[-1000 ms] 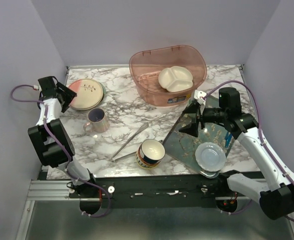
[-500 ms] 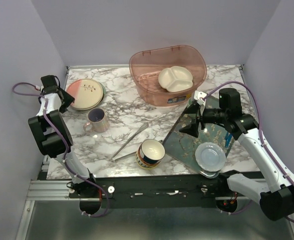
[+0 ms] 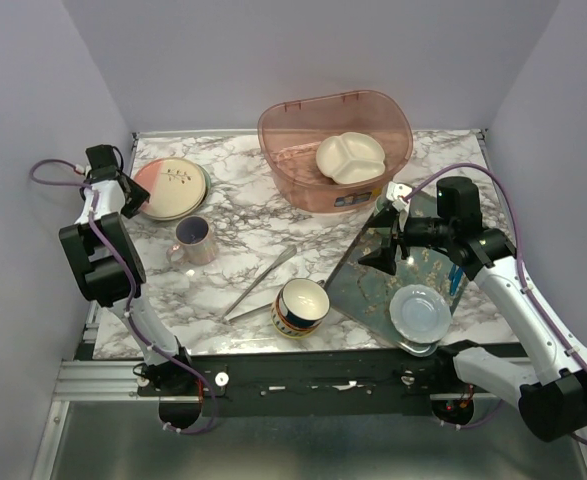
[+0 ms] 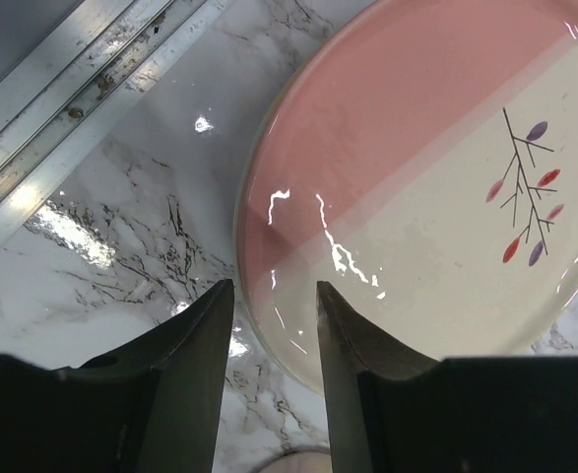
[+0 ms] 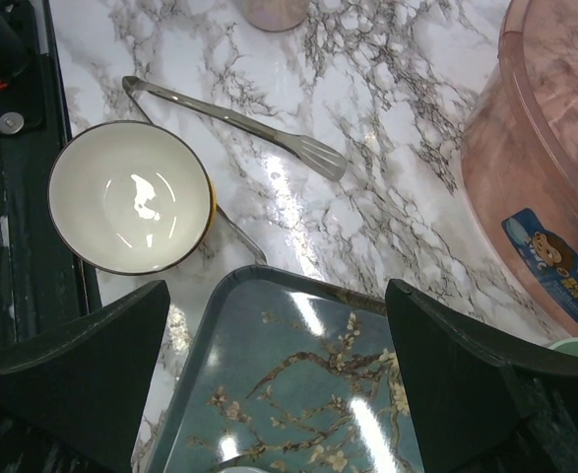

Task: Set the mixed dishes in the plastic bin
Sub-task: Pick up the plate at the center of the board.

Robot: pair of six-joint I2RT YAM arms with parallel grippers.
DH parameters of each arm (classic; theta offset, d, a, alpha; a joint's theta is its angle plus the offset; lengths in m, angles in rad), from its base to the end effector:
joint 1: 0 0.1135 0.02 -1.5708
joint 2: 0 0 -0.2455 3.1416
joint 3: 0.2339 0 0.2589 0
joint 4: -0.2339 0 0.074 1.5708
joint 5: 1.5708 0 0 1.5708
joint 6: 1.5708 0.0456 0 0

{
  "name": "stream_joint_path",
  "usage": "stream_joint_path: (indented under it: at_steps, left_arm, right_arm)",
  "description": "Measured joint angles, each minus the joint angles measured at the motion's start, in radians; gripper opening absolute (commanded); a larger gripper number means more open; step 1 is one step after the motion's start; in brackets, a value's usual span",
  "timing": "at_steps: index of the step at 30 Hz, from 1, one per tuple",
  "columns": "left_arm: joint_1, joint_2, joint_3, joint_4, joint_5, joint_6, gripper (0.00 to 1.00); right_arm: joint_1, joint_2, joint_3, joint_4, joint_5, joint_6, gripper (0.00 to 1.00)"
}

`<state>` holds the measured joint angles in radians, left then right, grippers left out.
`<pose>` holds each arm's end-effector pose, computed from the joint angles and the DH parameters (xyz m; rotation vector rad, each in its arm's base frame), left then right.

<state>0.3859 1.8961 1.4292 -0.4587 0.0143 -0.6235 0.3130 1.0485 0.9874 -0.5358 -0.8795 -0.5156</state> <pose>0.3915 0.1583 0.1908 -1.2037 2.1913 -0.1168 0.2154 0.1067 0.3129 -1.2416 1.6050 0.8162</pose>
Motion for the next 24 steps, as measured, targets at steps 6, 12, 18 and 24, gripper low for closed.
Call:
stream_joint_path:
  at_steps: [6, 12, 18, 24]
  left_arm:
    - [-0.002, 0.016, 0.011, 0.000, -0.007, 0.006, 0.43]
    - [-0.002, 0.024, 0.012, 0.000, -0.021, 0.008, 0.41]
    - [-0.002, 0.034, 0.012, 0.000, -0.029, 0.012, 0.31]
    - [-0.002, 0.038, 0.012, 0.000, -0.030, 0.013, 0.29]
  right_arm:
    - [0.000, 0.000, 0.000, -0.001, 0.003, -0.002, 0.98]
    - [0.000, 0.000, 0.000, -0.002, 0.004, -0.002, 0.98]
    - [0.000, 0.000, 0.000, -0.006, 0.004, -0.002, 0.98]
    - [0.000, 0.000, 0.000, -0.006, 0.004, -0.002, 0.98]
